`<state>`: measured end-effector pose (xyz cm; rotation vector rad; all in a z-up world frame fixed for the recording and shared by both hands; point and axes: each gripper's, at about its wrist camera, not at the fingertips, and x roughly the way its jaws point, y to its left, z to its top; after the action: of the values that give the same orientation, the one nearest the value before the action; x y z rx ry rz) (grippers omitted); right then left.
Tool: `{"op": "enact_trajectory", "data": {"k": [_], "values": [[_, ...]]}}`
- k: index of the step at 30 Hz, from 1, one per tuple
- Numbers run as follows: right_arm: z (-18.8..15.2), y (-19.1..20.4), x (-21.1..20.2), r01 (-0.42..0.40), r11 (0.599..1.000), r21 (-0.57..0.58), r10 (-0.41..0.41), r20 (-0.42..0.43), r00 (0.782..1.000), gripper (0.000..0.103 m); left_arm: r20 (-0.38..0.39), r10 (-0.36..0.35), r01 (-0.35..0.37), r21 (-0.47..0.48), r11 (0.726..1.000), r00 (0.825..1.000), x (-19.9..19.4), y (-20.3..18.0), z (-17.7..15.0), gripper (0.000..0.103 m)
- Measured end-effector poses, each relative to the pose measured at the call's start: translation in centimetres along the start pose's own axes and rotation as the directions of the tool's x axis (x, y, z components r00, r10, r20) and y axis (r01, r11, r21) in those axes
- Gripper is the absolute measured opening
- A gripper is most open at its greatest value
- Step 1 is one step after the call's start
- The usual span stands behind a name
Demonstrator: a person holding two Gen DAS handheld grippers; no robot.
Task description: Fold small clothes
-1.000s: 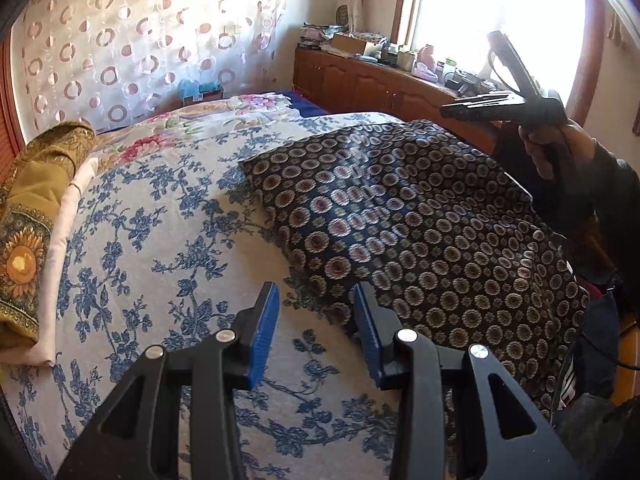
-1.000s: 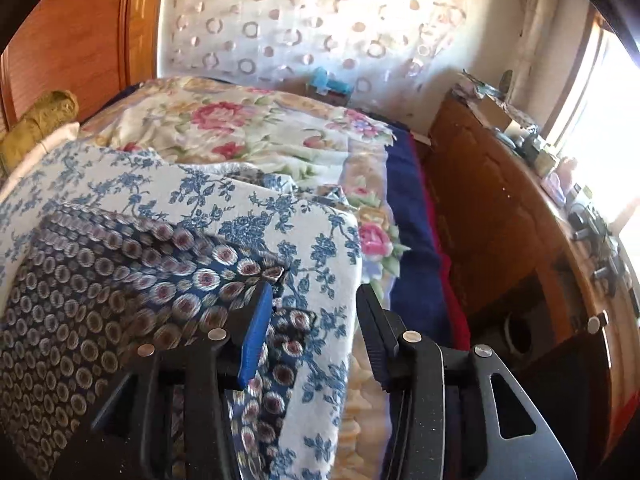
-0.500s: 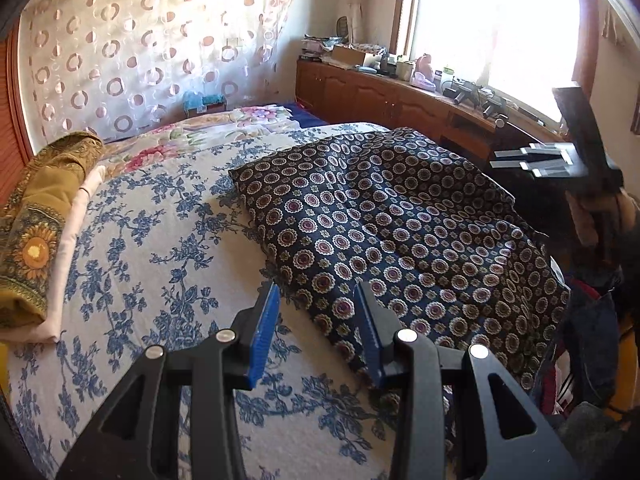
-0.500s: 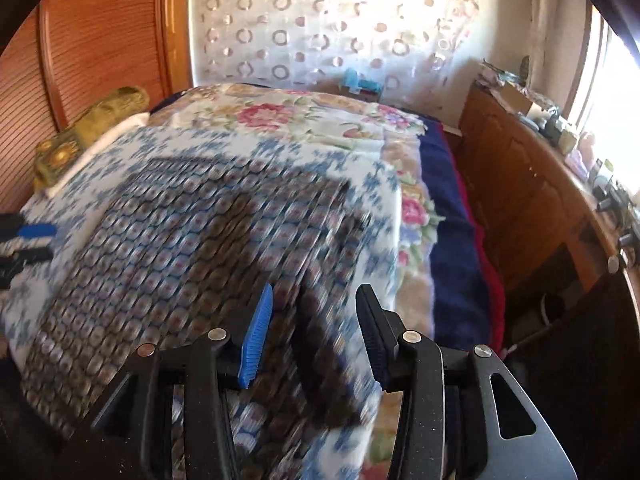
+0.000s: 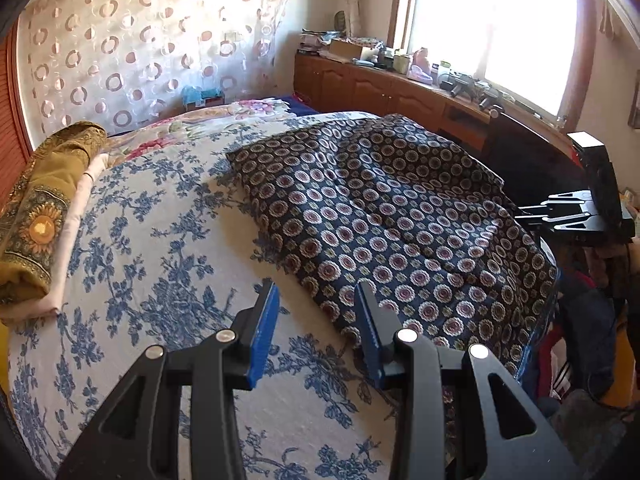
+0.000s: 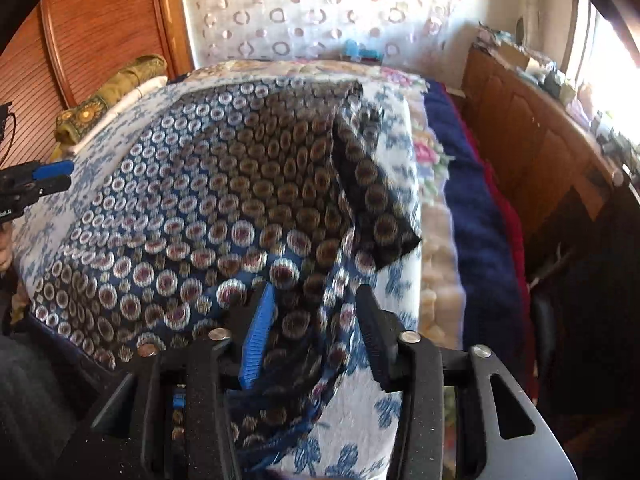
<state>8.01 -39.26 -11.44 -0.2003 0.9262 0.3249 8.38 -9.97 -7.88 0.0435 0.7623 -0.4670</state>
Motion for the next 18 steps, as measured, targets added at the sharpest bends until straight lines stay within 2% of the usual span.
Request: {"op": "enact_trajectory", "data": {"k": [1,2,6,10,18], "values": [[-0.2,0.0,0.0,-0.003,1.000,-0.003,0.003,-0.001,1.000,0.010,-0.003,-0.001,0.001,-0.001,1.000,1.000,0.1,-0.1,-0.1,0.037],[-0.4,0.1,-0.2,-0.020,1.000,-0.006,0.020,-0.001,1.000,0.004,-0.005,-0.004,0.004,-0.004,1.000,1.000,0.3,-0.1,-0.2,0.037],[-0.9,0.5,-2.0,-0.050,0.999,-0.016,0.051,0.023,0.998,0.002,-0.009,-0.017,0.017,-0.005,1.000,1.000,0.4,-0.4,-0.4,0.037],[-1.7,0.7,-3.8,-0.026,0.999,-0.038,0.027,0.031,0.999,0.001,-0.002,-0.029,0.029,-0.001,1.000,1.000,0.2,-0.9,-0.4,0.037],[-2.6,0.2,-2.9,-0.030,0.999,0.015,0.030,0.030,0.999,0.002,-0.012,-0.037,0.037,0.011,0.999,0.999,0.3,-1.6,-0.9,0.037]]}}
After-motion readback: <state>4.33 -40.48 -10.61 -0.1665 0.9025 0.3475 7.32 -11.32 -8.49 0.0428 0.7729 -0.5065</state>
